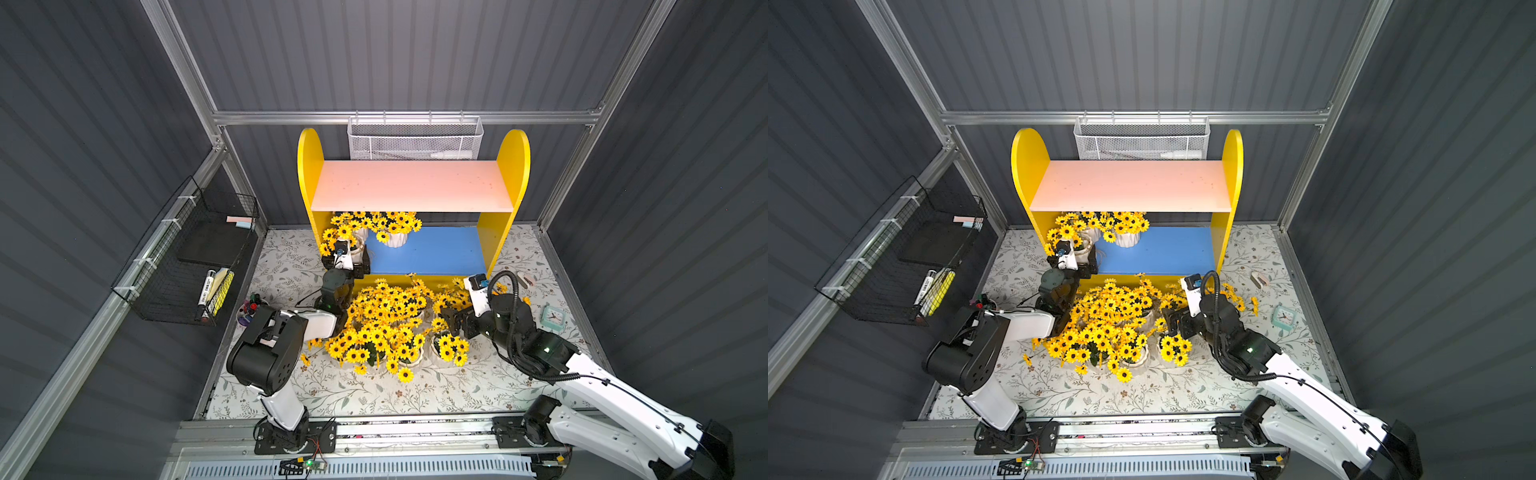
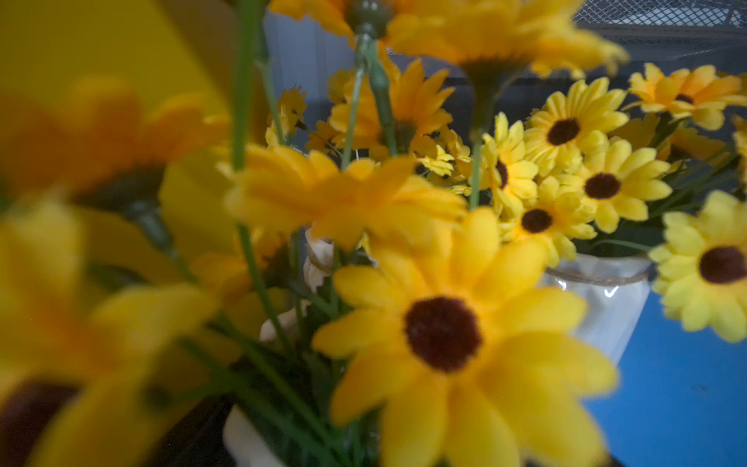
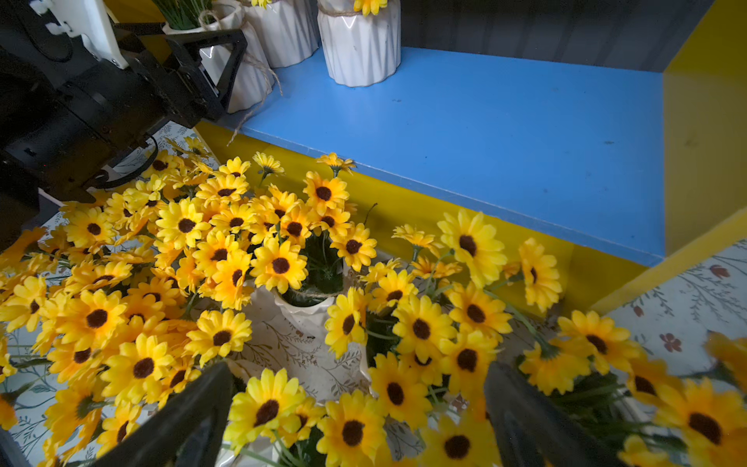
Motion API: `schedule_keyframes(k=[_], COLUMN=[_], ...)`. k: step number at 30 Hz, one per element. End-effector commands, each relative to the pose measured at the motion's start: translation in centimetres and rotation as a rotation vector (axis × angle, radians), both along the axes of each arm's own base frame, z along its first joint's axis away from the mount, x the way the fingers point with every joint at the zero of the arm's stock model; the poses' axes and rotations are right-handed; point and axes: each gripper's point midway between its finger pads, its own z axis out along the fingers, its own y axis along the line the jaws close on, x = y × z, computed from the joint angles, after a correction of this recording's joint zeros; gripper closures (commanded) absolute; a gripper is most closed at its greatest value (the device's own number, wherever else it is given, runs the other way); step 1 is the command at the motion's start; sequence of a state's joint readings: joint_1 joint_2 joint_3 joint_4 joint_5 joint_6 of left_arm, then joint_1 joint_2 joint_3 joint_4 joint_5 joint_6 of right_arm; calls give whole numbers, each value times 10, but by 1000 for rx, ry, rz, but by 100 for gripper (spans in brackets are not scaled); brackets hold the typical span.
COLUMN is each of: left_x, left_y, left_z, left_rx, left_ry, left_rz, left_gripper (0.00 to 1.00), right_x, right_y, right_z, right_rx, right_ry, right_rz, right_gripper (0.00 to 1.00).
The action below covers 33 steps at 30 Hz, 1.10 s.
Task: Take the sunflower pots off the shelves
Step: Pick up the sunflower pot from the shelf.
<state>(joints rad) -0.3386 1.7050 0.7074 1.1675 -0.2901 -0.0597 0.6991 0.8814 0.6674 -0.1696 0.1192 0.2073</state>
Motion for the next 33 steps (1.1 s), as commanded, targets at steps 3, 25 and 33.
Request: schedule_keyframes(k=[3, 25, 33], left_x=[-12, -40, -30], left_y=[9, -32, -38], left_z=[11, 34, 16], left_rx=[7, 10, 3], left_ry=[-14, 20, 55], left_rz=[12, -255, -263], left_gripper=[53, 100, 100], right_x=[2, 9, 12], right_y=[-1, -16, -19], right_z=[3, 5, 3], right_rx=[-2, 12, 9], right_ry=[-26, -41, -38], right_rz=[-1, -90, -103], right_gripper=[1, 1, 1])
